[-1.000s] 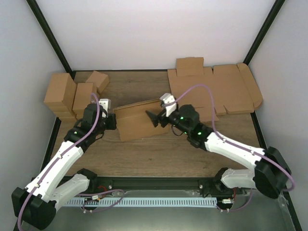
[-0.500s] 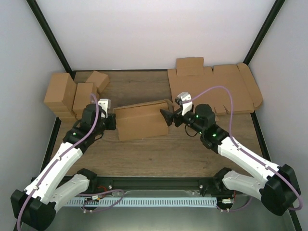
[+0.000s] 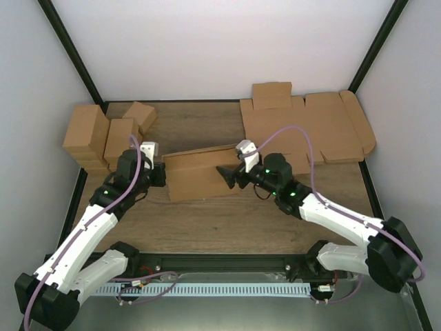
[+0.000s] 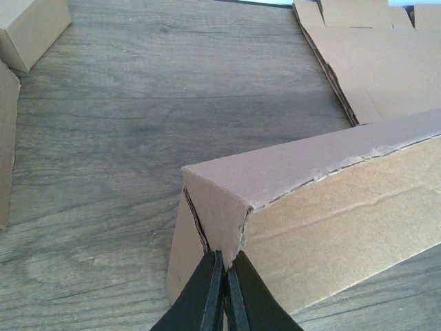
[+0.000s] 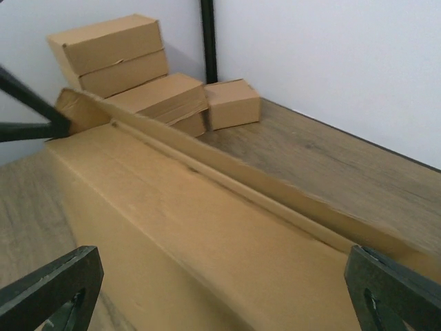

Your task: Fold the paper box

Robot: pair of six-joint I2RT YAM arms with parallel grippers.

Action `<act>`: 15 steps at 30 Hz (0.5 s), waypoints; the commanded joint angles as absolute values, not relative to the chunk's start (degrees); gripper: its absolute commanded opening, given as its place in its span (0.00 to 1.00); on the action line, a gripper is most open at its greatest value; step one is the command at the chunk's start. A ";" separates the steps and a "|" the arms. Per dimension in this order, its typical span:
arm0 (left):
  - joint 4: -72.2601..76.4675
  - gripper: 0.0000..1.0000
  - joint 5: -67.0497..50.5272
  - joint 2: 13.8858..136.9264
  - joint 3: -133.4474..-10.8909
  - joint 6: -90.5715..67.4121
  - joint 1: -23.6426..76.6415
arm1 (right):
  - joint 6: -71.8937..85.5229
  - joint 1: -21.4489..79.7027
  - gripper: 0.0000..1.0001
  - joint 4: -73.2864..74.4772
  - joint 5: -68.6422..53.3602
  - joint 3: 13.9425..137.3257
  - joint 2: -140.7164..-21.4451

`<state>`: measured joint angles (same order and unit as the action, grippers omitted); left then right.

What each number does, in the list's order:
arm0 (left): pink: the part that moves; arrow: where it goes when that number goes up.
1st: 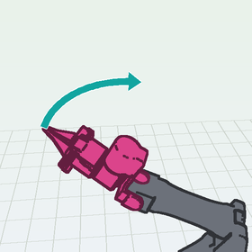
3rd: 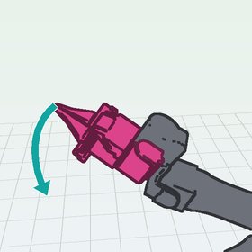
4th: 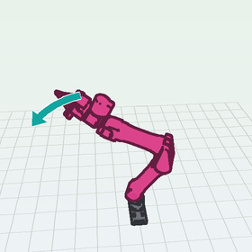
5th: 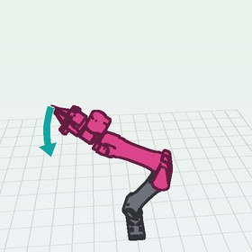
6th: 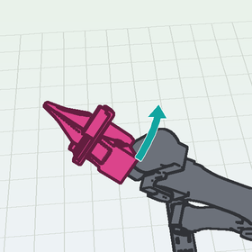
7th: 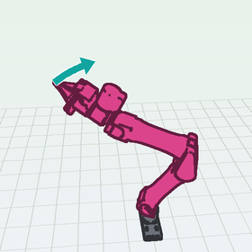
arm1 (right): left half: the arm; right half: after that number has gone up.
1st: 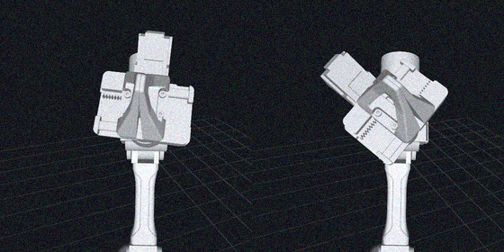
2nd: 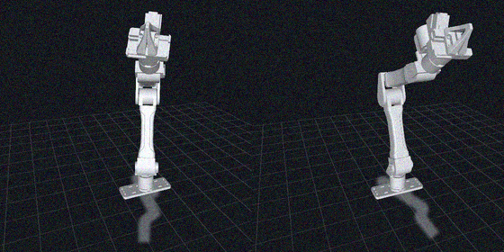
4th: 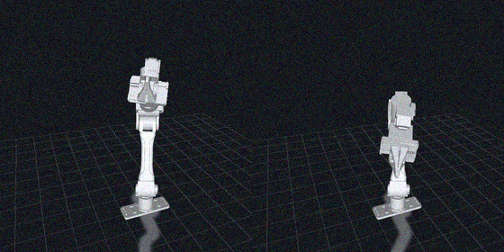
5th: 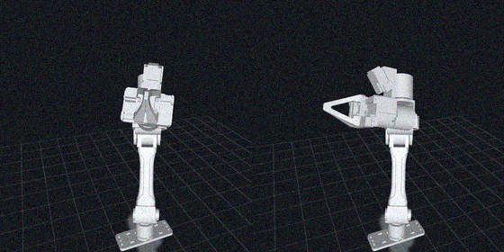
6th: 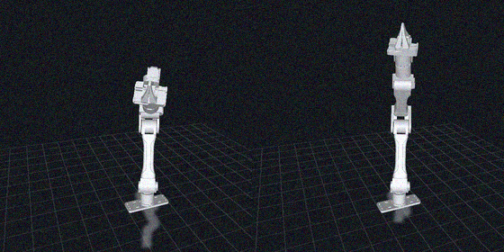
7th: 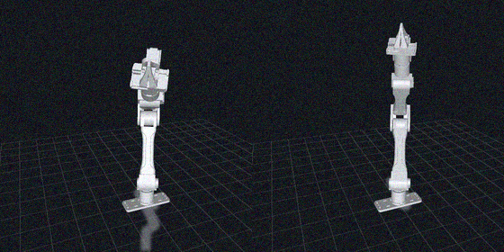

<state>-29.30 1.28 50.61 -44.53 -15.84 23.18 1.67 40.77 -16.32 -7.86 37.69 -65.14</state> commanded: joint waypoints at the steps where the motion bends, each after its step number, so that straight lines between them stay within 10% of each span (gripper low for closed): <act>1: -28.29 0.04 1.49 50.09 -44.41 -14.41 23.35 | -6.24 47.66 1.00 -19.54 -3.74 43.74 -70.52; 15: -28.68 0.04 4.32 51.15 -45.48 -14.23 23.37 | -15.43 53.87 1.00 -24.43 -4.10 58.10 -92.31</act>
<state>-29.30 2.63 50.68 -44.53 -14.70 23.18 -13.10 53.06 -22.46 -4.32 53.95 -89.43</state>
